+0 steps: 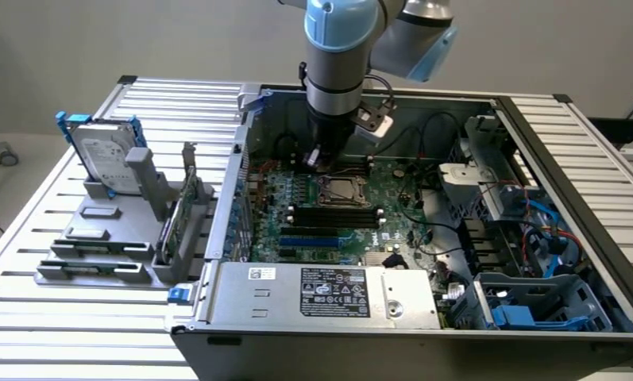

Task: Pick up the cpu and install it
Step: 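Install the first cpu locking lever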

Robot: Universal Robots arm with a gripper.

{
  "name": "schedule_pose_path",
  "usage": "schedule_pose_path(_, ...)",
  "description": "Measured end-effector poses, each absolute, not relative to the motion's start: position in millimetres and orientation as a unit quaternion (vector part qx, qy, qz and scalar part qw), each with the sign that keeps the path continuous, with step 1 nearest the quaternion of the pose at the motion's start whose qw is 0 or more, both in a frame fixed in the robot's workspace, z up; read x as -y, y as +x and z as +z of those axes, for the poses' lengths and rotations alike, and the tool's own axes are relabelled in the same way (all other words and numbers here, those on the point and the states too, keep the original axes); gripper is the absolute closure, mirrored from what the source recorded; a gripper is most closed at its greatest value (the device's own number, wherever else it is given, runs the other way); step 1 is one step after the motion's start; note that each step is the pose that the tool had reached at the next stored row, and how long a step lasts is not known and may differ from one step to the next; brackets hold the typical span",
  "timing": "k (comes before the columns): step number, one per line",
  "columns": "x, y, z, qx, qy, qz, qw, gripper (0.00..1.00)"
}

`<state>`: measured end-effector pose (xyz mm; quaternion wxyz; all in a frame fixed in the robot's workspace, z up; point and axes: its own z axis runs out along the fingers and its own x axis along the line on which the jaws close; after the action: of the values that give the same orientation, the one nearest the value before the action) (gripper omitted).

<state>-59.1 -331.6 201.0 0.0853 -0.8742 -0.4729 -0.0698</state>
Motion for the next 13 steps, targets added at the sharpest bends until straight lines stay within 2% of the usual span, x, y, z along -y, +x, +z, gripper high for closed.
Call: schedule_pose_path(13,329.9,-60.1,200.9,0.468,-0.877,-0.070,0.085,0.89)
